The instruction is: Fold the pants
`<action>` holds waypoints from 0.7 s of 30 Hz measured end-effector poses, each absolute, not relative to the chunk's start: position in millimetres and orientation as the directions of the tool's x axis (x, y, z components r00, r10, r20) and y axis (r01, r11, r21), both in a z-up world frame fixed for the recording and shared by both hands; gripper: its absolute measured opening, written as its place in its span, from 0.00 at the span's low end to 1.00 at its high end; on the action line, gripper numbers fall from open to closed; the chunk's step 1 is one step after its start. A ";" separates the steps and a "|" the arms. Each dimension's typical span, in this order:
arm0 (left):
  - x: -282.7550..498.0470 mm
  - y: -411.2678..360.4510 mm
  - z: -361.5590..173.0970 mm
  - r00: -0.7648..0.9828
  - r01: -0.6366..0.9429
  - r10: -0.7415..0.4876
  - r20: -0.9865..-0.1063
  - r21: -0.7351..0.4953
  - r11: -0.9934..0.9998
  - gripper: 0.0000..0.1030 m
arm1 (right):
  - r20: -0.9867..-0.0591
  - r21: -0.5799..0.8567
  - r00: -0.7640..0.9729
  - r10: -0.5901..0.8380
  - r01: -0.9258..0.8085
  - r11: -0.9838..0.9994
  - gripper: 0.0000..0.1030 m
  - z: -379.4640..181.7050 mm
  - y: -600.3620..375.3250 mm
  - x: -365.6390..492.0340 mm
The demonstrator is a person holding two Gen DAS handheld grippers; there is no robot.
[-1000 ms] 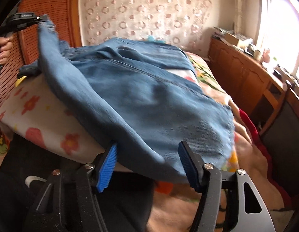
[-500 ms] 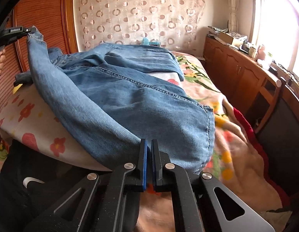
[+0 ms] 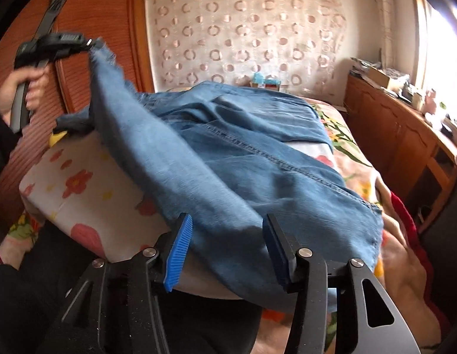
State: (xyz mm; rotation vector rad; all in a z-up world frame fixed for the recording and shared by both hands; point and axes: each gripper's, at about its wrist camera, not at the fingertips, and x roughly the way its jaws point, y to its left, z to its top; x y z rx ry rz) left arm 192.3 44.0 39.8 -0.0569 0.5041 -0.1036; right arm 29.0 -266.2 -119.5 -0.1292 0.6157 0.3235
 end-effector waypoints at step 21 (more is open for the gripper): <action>198.0 56.8 43.9 0.882 0.067 -0.113 -0.457 -0.115 0.991 0.12 | -0.543 -0.195 0.830 0.127 -0.271 0.942 0.04 -86.6 -287.2 61.0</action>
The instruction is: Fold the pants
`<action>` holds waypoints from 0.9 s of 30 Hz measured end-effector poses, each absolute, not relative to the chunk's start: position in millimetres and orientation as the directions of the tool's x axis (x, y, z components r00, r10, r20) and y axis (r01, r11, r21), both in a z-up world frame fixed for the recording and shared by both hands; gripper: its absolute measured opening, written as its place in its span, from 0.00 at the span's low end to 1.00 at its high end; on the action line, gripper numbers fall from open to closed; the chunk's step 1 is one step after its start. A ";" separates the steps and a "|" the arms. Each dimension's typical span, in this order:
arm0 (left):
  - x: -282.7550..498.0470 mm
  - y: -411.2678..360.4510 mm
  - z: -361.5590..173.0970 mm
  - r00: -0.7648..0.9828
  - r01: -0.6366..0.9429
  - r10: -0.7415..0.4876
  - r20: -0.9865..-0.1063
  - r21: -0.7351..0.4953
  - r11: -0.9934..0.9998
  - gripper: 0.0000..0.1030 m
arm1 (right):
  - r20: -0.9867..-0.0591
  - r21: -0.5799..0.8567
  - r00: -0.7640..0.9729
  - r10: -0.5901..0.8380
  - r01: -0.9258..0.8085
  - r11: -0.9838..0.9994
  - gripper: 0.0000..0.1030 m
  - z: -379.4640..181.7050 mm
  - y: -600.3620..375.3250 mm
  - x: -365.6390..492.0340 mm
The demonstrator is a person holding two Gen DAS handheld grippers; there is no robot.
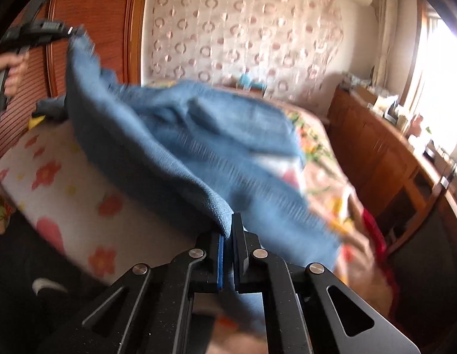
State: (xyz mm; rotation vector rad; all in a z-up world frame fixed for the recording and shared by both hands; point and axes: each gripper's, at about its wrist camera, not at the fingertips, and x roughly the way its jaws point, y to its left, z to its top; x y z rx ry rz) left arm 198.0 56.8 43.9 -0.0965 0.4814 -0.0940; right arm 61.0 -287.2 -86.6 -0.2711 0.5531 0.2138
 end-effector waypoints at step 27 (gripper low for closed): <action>266.7 135.3 18.5 0.895 -0.042 -0.072 -0.440 -0.244 0.969 0.12 | -0.345 -0.449 0.935 0.076 -0.236 0.862 0.03 -49.0 -222.7 257.5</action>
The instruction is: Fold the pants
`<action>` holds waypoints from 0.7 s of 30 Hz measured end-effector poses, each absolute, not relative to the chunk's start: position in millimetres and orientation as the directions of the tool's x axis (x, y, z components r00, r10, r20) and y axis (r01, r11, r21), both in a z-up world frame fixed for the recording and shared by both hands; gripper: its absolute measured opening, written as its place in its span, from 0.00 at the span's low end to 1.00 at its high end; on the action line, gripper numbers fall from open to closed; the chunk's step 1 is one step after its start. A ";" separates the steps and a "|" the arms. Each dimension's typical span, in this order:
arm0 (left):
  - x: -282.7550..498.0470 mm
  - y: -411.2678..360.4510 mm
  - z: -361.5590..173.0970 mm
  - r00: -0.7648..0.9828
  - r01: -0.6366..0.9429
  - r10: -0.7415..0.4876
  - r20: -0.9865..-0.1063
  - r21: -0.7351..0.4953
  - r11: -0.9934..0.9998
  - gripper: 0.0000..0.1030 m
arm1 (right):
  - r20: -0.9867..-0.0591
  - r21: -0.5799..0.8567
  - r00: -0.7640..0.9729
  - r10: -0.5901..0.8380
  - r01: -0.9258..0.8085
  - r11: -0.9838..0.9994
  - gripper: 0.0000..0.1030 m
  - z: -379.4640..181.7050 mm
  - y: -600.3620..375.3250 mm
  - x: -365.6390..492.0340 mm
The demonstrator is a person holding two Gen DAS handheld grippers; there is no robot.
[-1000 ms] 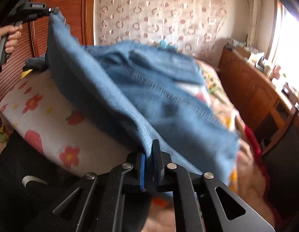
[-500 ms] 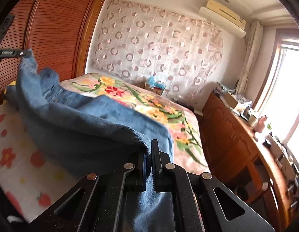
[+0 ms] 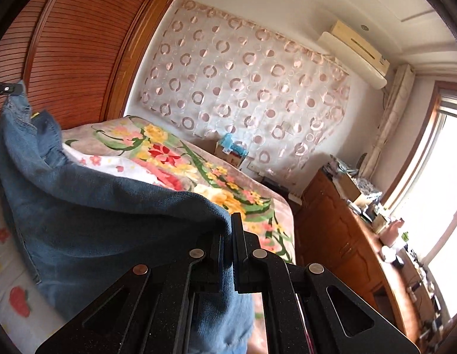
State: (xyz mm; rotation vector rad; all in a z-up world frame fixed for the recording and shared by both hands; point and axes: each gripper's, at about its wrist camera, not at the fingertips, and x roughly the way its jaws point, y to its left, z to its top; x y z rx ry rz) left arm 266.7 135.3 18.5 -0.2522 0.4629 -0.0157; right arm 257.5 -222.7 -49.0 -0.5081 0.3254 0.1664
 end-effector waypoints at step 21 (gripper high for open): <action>317.1 141.7 -28.6 0.852 -0.064 -0.029 -0.523 -0.157 0.985 0.18 | -0.470 -0.471 0.881 0.054 -0.301 0.829 0.03 -69.7 -200.1 370.2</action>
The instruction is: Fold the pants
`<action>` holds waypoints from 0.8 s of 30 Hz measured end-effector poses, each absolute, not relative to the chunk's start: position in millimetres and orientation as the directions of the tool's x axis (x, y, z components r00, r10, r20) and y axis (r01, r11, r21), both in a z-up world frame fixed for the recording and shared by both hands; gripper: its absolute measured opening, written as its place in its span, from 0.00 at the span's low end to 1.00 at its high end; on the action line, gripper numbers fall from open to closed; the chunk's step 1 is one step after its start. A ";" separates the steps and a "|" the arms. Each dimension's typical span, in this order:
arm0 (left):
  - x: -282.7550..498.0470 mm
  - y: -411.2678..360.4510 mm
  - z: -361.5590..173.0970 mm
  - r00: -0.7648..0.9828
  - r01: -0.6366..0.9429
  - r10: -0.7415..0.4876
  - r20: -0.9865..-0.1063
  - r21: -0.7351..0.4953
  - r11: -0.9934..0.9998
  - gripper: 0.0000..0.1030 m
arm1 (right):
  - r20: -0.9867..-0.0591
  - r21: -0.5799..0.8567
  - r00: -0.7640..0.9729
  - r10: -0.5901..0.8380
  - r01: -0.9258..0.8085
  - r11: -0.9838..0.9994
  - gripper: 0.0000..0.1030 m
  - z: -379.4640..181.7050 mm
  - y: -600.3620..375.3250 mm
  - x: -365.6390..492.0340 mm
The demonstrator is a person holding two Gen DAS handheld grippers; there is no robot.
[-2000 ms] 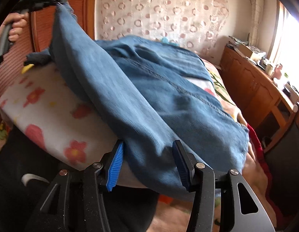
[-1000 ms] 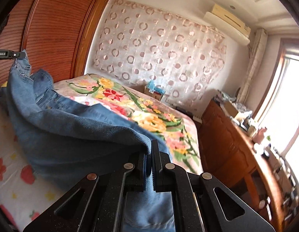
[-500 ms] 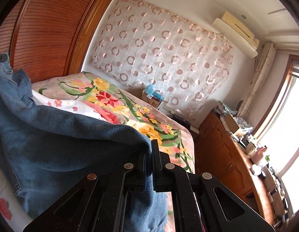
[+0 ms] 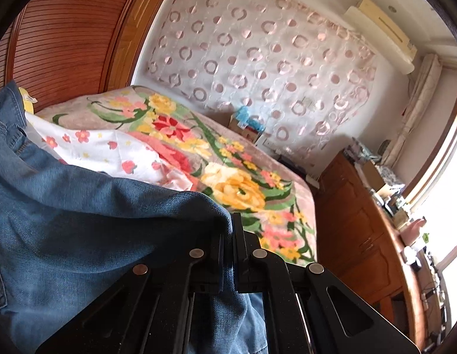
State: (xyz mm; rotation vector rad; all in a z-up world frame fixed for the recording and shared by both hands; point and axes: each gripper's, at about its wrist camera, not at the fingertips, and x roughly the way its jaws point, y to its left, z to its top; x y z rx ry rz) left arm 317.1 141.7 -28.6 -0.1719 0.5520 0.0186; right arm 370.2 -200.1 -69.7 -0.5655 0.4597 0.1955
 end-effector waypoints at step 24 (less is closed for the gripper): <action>272.6 98.5 -45.5 0.822 0.067 -0.093 -0.561 -0.067 0.996 0.76 | -0.576 -0.243 0.801 0.161 -0.355 0.903 0.41 -33.3 -258.9 344.7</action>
